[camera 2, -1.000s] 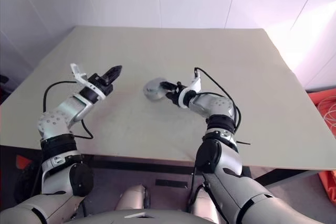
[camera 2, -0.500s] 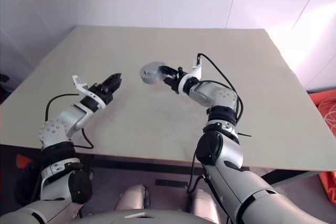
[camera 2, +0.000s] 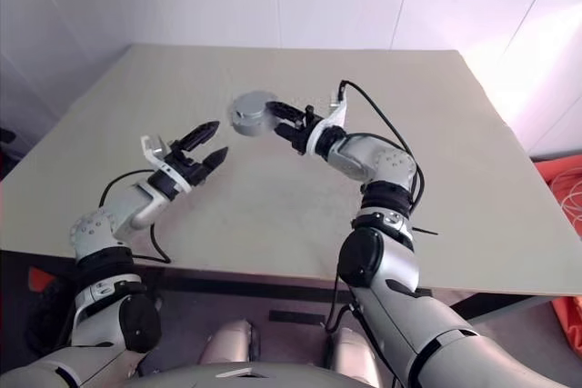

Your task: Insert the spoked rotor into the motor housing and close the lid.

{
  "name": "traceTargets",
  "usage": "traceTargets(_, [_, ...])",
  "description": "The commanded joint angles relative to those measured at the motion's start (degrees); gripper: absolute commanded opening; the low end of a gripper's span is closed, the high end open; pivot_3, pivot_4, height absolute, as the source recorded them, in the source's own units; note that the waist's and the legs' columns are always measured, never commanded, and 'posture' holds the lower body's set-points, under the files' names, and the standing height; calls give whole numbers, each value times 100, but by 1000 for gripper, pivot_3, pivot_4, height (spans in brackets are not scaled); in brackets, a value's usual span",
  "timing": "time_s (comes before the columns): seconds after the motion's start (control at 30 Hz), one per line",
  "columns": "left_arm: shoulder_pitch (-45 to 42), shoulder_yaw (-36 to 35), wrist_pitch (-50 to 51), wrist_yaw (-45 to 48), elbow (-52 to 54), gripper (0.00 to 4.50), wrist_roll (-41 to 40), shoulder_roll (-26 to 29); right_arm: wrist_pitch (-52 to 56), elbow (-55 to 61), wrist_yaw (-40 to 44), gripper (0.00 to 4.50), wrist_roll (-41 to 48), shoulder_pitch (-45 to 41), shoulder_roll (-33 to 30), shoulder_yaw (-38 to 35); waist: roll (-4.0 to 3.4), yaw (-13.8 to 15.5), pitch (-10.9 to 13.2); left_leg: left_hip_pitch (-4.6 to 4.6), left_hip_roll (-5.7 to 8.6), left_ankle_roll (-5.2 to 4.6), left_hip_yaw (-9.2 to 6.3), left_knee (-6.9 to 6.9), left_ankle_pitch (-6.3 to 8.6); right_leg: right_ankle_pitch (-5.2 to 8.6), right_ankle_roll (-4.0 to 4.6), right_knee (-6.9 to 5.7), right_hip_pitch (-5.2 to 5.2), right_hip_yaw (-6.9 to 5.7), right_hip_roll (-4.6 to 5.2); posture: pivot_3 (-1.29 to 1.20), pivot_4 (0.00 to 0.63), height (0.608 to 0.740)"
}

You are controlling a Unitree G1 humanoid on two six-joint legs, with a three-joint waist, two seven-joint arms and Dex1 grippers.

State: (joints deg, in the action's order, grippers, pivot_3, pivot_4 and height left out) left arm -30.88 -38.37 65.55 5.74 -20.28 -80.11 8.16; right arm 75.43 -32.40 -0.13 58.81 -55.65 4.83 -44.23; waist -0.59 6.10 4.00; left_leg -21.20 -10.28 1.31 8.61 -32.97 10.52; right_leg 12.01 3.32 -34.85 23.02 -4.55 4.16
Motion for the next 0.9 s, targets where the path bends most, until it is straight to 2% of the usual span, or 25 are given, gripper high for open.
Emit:
traceTargets(0.03, [-205,115,152,40,-15,4469,-409,-35,186,350,49,2023,344,-6,69,197,0,6,0,0,0,0,0,-1,0,-1,-2,0,-2,0,0,0,0,740])
traceTargets(0.3, [-202,355,263,7,-17,4469,-719,-60,187,412,100,2023,365,163,32,456,0,15,0,-2,1,0,0,-3,0,-3,-5,0,-1,0,1,0,0,740])
traceTargets(0.6, [-247,579,-319,198,91,4469,-278,2,115,420,151,2023,390,170,-21,569,1,18,0,-3,1,1,-1,-3,0,-3,-7,1,-1,0,1,0,0,740])
traceTargets(0.73, [-242,600,-383,251,78,3599,-304,-13,94,439,155,2023,400,173,-26,590,0,18,0,-3,1,1,-1,-3,0,-4,-8,1,-2,0,1,0,0,740])
traceTargets(0.87, [-219,625,-399,284,124,2283,-373,-26,86,459,139,2023,444,181,-27,609,1,17,0,-3,1,0,-1,-3,0,-4,-8,1,-1,0,1,0,0,740])
traceTargets(0.9, [-214,631,-403,285,131,2203,-388,-26,82,461,137,2023,457,184,-29,617,1,17,0,-3,1,1,-1,-3,0,-4,-8,0,-1,0,1,0,0,740])
